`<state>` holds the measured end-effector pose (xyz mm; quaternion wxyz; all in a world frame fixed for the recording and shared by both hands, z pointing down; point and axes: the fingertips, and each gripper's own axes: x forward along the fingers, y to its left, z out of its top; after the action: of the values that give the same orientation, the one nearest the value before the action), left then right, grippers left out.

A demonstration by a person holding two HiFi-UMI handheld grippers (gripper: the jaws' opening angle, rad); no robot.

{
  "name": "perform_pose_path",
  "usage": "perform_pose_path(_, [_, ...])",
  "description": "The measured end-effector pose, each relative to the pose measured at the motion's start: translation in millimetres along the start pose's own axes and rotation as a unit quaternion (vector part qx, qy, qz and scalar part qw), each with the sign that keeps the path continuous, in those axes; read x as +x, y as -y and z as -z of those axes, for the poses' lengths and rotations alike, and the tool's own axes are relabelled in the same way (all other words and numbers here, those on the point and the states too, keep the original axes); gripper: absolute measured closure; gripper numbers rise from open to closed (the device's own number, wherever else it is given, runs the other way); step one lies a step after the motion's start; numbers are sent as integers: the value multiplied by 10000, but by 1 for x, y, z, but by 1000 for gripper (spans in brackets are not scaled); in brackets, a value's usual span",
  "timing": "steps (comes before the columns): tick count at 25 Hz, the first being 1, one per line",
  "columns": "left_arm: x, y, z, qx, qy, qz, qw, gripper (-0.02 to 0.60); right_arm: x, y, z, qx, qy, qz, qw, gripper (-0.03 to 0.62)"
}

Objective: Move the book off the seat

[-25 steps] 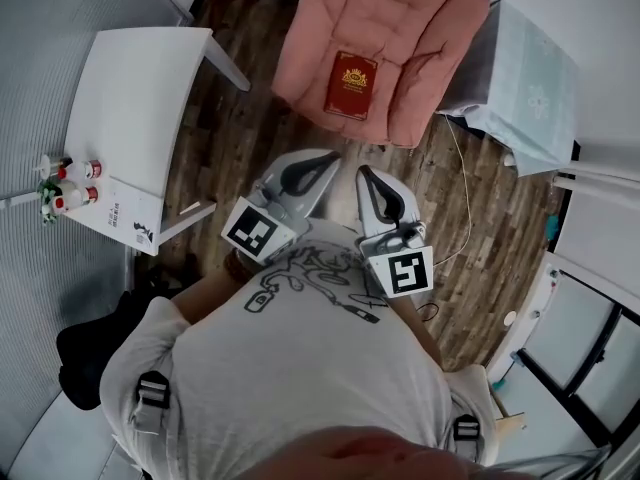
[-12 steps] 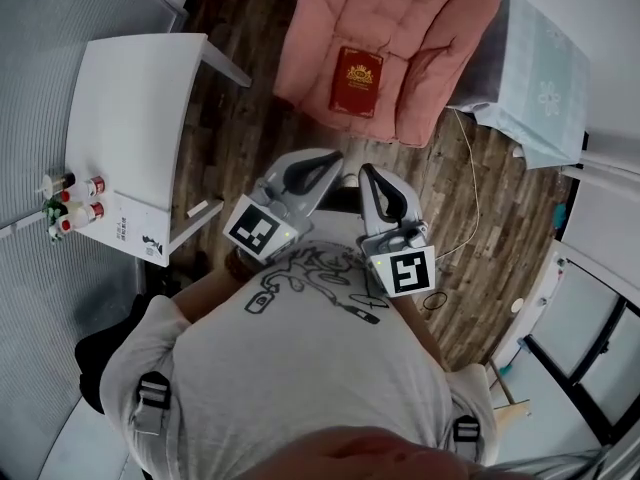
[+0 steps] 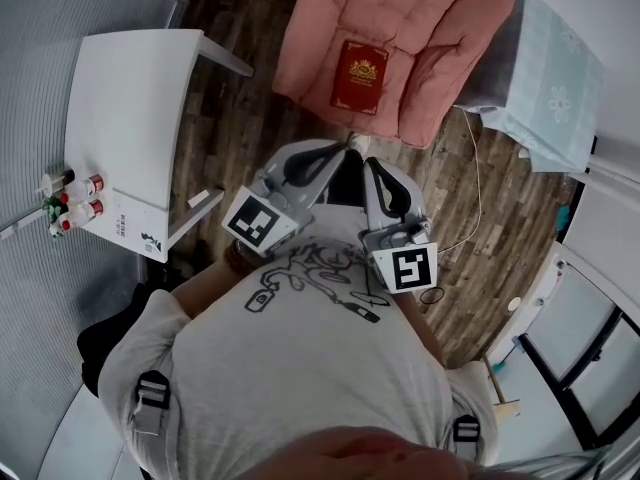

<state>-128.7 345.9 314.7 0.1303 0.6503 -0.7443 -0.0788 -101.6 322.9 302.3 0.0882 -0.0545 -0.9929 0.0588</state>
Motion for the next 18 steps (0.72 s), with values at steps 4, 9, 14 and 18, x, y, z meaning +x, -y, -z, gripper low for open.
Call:
perform_pose_path(4, [32, -15, 5, -69, -116, -90, 9999, 577, 15, 35, 3, 38, -54, -56, 10000, 588])
perform_pose_path(9, [82, -32, 7, -91, -178, -200, 9996, 574, 32, 87, 4, 133, -113, -147, 9997, 588])
perform_pose_path(14, [139, -46, -2, -128, -258, -267, 9992, 561, 51, 144, 0, 185, -140, -230, 9995, 588])
perform_pose_path(18, [179, -56, 0, -128, -364, -370, 9986, 561, 62, 186, 2, 250, -173, -301, 9991, 588])
